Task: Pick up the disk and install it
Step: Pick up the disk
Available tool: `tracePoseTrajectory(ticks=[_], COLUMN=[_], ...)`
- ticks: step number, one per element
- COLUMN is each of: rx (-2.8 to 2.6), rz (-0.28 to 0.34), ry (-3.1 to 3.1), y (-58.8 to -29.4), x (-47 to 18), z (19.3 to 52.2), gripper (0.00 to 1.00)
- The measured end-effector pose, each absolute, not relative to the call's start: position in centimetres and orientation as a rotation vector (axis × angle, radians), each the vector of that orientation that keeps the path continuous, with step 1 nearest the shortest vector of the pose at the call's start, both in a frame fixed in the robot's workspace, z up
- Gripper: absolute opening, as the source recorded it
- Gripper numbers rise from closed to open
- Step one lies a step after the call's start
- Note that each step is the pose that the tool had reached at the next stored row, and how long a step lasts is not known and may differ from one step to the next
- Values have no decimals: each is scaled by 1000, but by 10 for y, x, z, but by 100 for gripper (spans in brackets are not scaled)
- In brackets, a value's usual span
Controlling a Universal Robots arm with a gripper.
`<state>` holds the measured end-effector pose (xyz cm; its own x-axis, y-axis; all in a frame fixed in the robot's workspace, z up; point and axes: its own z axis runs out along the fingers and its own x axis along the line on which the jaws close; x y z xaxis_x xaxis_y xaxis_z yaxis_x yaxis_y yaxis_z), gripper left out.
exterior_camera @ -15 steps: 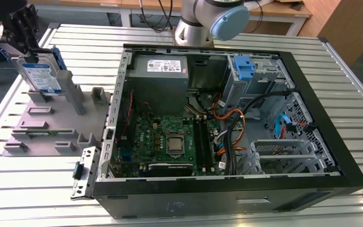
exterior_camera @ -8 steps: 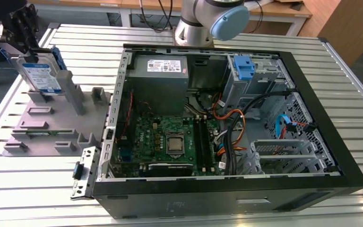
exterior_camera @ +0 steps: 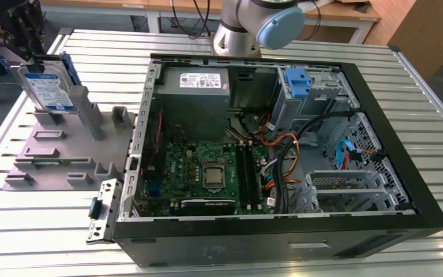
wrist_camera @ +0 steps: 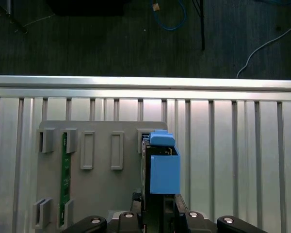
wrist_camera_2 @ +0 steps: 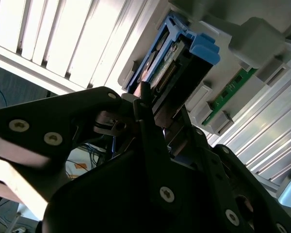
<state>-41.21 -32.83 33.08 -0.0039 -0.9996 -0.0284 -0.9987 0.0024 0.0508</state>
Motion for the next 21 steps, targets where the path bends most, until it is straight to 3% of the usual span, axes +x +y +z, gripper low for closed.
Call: tracePoseTrajectory(ticks=[21], rx=[2206], rz=[-87], ry=[-2213], y=[-328], x=[-412], z=[339], gripper=[35])
